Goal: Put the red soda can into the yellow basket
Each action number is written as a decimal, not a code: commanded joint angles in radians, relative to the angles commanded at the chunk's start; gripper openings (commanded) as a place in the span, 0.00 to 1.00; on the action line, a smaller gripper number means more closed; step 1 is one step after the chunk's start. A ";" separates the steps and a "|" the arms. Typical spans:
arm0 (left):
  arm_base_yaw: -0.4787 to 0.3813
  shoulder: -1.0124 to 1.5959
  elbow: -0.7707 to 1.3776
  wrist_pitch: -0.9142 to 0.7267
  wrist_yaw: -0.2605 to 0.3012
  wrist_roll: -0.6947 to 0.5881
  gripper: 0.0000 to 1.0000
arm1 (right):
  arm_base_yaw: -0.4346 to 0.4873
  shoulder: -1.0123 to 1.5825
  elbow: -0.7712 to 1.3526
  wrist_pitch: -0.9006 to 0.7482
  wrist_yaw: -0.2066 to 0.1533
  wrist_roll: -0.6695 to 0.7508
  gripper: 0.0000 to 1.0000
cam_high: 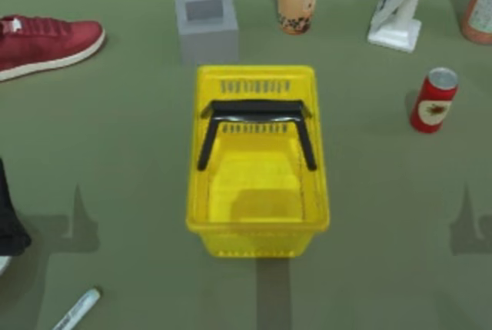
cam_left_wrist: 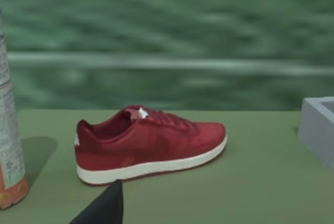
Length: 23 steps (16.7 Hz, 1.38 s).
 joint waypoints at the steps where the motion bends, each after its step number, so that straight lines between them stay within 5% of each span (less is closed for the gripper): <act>1: 0.000 0.000 0.000 0.000 0.000 0.000 1.00 | 0.000 0.000 0.000 0.000 0.000 0.000 1.00; 9: 0.000 0.000 0.000 0.000 0.000 0.000 1.00 | 0.038 0.288 0.285 -0.199 -0.014 -0.085 1.00; 23: 0.000 0.000 0.000 0.000 0.000 0.000 1.00 | 0.116 1.803 1.696 -1.062 0.005 -0.439 1.00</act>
